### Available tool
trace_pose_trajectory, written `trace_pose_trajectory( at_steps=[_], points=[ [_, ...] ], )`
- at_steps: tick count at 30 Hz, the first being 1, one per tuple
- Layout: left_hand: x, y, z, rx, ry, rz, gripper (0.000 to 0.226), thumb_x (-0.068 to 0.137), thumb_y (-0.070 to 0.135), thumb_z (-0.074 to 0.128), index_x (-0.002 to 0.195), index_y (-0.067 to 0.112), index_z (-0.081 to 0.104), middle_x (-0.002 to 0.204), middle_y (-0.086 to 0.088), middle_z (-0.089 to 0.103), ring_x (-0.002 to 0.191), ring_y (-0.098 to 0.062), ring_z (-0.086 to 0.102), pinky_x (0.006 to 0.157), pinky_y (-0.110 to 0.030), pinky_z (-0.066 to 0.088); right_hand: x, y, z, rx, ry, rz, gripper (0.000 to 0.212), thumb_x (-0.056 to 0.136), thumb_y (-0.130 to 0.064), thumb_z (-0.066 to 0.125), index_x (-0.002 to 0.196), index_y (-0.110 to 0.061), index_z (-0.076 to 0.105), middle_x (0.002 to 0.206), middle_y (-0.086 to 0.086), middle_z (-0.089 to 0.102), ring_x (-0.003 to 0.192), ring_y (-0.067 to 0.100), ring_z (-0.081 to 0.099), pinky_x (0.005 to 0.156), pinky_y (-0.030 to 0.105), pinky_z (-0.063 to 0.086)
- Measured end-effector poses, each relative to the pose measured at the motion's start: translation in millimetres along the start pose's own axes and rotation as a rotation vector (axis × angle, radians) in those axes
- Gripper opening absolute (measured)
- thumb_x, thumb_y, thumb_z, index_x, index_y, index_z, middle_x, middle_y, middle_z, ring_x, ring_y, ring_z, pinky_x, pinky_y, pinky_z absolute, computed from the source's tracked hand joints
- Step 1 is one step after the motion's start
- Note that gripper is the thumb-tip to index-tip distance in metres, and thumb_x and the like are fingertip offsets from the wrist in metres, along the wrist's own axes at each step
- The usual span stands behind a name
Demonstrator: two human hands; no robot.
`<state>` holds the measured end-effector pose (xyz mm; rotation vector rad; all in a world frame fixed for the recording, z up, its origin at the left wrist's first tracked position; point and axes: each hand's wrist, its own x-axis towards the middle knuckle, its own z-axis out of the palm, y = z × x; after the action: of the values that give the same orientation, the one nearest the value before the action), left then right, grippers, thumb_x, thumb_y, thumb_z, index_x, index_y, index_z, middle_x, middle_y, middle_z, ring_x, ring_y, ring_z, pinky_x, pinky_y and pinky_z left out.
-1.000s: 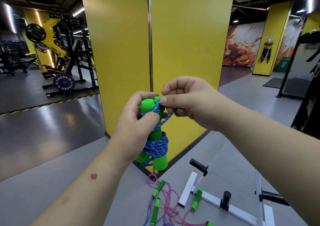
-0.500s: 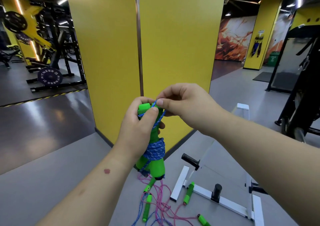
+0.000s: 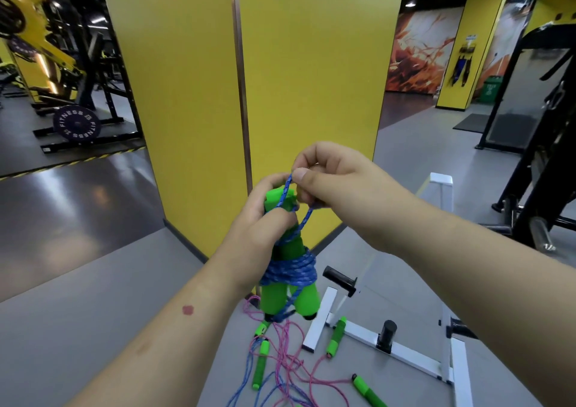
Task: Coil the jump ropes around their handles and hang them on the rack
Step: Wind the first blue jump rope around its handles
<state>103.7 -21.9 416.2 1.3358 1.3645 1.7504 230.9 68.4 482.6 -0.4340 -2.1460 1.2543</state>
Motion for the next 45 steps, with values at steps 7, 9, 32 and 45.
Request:
trace_pose_trajectory(
  at_steps=[7,9,32,45],
  points=[
    [-10.0,26.1,-12.1,0.205,0.104,-0.015,0.050,0.069,0.047,0.083,0.113,0.038,0.062,0.107,-0.005,0.072,0.097,-0.025,0.071,0.092,-0.048,0.058,-3.9,-34.4,0.6,0.411,-0.005,0.092,0.015,0.099,-0.004,0.045,0.086,-0.012,0.049,0.055,0.002,0.046,0.046,0.017,0.040,0.056,0.032,0.044],
    [-14.3,29.7,-14.3,0.129,0.149,-0.005,0.049,0.067,0.035,0.089,0.109,0.028,0.063,0.093,-0.002,0.072,0.083,-0.023,0.070,0.081,-0.042,0.059,-6.4,-41.2,0.1,0.447,-0.014,0.081,0.016,0.100,-0.004,0.043,0.087,-0.012,0.048,0.061,0.007,0.051,0.048,0.018,0.037,0.053,0.031,0.042],
    [-49.2,85.7,-21.9,0.326,0.303,0.142,0.060,0.074,0.022,0.081,0.107,0.050,0.039,0.107,0.005,0.053,0.077,-0.013,0.062,0.077,-0.049,0.059,-21.0,-80.9,-1.3,-0.469,-0.208,0.038,0.027,0.083,-0.044,0.077,0.083,-0.017,0.072,0.054,-0.006,0.041,0.042,0.010,0.029,0.044,0.023,0.022],
    [-51.3,94.0,-43.6,0.289,0.533,0.282,0.052,0.080,0.010,0.077,0.114,0.042,0.053,0.106,0.015,0.064,0.085,-0.002,0.068,0.071,-0.026,0.059,-14.7,-60.1,-21.3,-0.223,0.035,0.371,0.015,0.094,-0.020,0.060,0.088,-0.010,0.068,0.055,-0.001,0.036,0.044,0.015,0.026,0.044,0.023,0.023]
  ],
)
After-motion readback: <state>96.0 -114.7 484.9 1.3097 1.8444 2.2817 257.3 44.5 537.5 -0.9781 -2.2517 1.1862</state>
